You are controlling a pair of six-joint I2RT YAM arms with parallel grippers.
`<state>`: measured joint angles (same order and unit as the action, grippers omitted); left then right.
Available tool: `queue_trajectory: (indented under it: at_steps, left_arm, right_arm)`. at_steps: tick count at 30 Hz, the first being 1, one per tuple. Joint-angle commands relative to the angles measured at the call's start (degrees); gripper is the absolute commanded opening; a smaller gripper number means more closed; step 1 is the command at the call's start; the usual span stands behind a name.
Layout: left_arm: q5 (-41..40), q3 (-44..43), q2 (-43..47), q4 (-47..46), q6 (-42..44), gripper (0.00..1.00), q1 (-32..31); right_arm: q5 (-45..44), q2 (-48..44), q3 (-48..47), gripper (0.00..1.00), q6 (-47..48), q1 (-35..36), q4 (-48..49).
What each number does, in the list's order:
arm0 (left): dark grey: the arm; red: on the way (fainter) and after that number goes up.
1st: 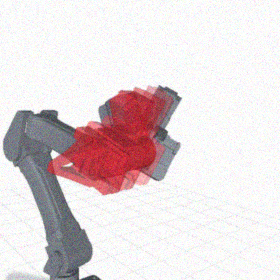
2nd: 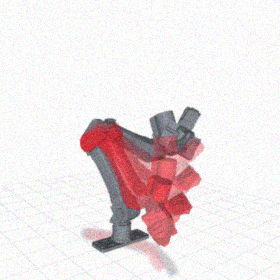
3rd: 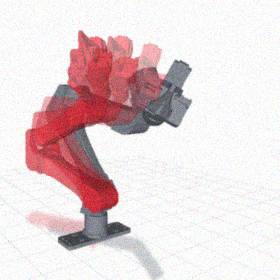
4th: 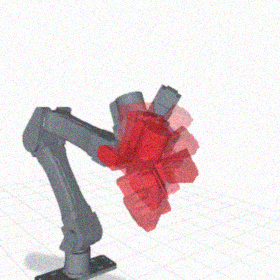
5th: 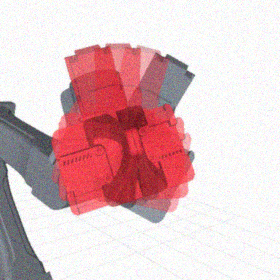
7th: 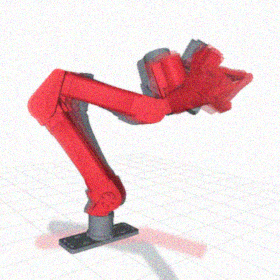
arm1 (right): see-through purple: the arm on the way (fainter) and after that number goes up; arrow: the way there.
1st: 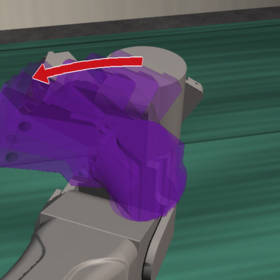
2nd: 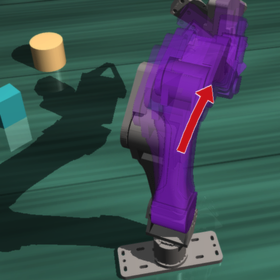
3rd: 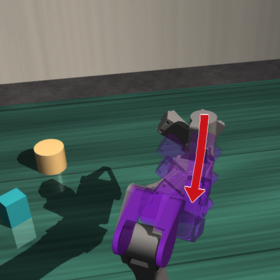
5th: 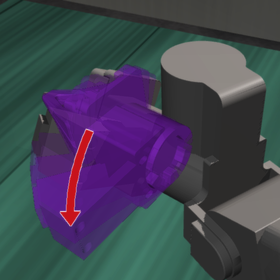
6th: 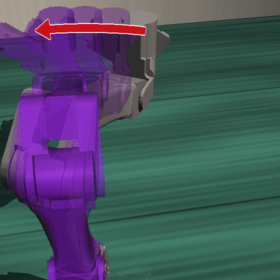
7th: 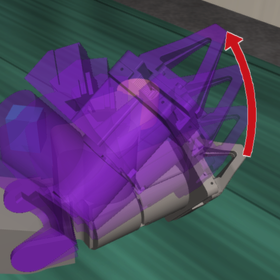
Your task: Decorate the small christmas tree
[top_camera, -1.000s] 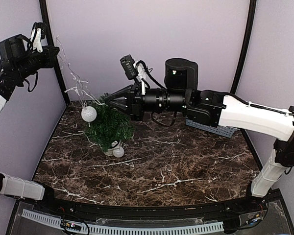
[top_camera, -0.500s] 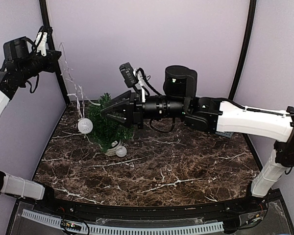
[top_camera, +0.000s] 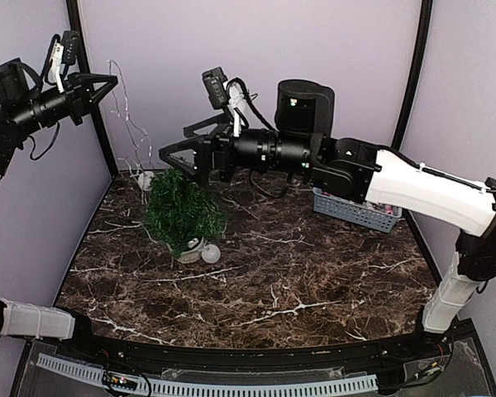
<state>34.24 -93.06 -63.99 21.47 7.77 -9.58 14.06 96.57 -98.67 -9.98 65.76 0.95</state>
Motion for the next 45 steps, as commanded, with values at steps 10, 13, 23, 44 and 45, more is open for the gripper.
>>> queue_trajectory:
  at_steps: [10, 13, 23, 44, 45]
  left_arm:
    - [19.71, -1.80, -2.81, -1.48, -5.19, 0.00, -2.64]
    - [20.43, -1.59, -3.41, -1.26, -5.10, 0.00, -3.81]
    - [22.27, 1.48, -5.00, -1.38, -5.45, 0.00, -6.67]
    - [5.64, 26.92, 6.24, -8.45, -2.35, 0.99, -6.94]
    - [4.62, 27.82, 6.64, -8.19, -2.11, 0.99, -6.94]
  right_arm:
    - [-4.91, 19.45, -25.15, 0.99, 6.04, -2.21, -6.21]
    - [-3.51, 23.30, -29.88, 0.99, 6.76, -2.89, -6.32]
    - [6.33, 25.14, -31.17, 0.30, 4.81, -3.75, 3.61]
    - [2.70, 18.05, -26.58, 0.00, -5.62, -5.82, 20.32]
    - [2.13, 17.64, -26.26, 0.00, -5.69, -5.87, 20.67]
